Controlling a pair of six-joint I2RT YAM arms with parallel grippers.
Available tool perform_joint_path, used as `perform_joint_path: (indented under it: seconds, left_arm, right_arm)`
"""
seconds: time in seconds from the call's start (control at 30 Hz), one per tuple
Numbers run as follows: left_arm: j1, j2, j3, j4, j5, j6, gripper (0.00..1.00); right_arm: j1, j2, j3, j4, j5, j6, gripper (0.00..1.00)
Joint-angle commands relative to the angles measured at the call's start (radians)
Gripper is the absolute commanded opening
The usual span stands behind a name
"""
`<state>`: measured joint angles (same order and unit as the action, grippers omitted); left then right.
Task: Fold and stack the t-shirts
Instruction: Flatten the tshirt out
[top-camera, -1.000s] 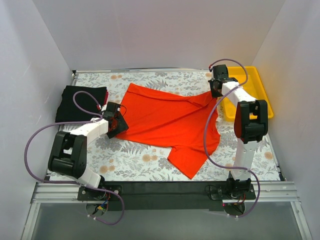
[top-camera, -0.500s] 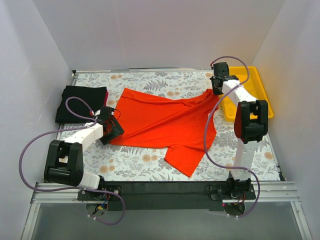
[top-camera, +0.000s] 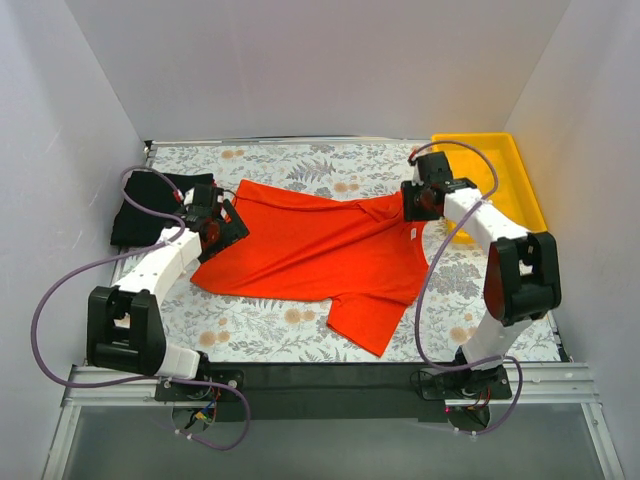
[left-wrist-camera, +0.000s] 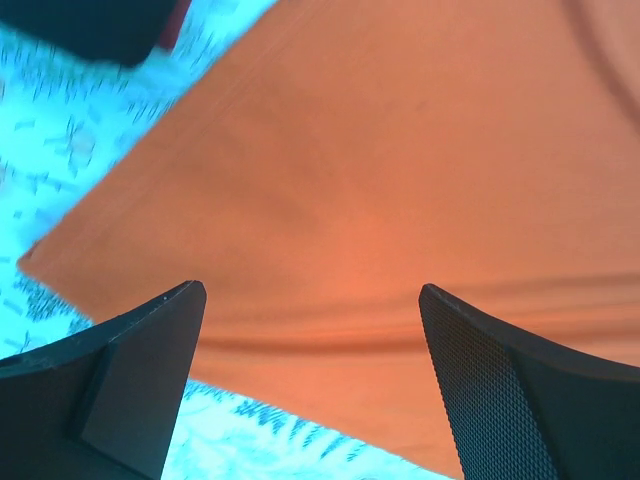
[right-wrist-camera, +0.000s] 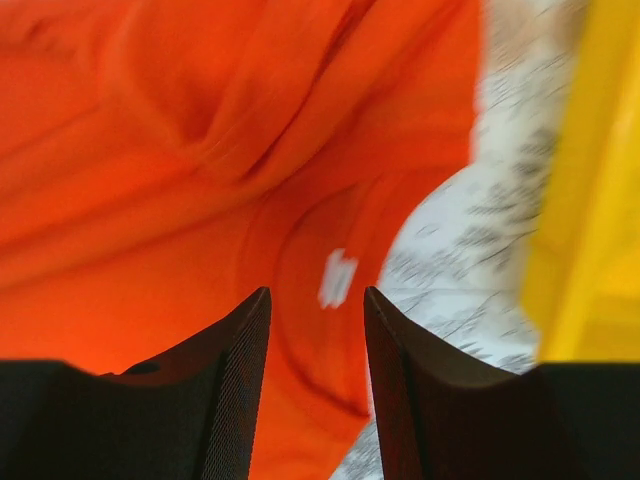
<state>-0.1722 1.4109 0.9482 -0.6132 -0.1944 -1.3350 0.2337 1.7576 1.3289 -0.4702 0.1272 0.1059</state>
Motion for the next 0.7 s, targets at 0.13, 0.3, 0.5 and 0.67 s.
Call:
perform_joint_path:
  seconds: [0.13, 0.3, 0.5, 0.67]
  left_arm:
    - [-0.003, 0.127, 0.125, 0.081, 0.010, 0.026, 0.82]
    - [-0.003, 0.267, 0.182, 0.138, 0.007, 0.019, 0.82]
    - [-0.003, 0.356, 0.182, 0.144, -0.025, -0.007, 0.82]
    - [0.016, 0.385, 0.124, 0.121, -0.045, -0.059, 0.81]
  right_arm:
    - [0.062, -0.179, -0.313, 0.010, -0.276, 0.150, 0.42]
    - [0.061, -0.242, -0.462, 0.036, -0.287, 0.179, 0.42]
    - [0.018, -0.316, -0.592, 0.021, -0.233, 0.209, 0.42]
    - [-0.057, -0.372, -0.655, -0.015, -0.201, 0.209, 0.43]
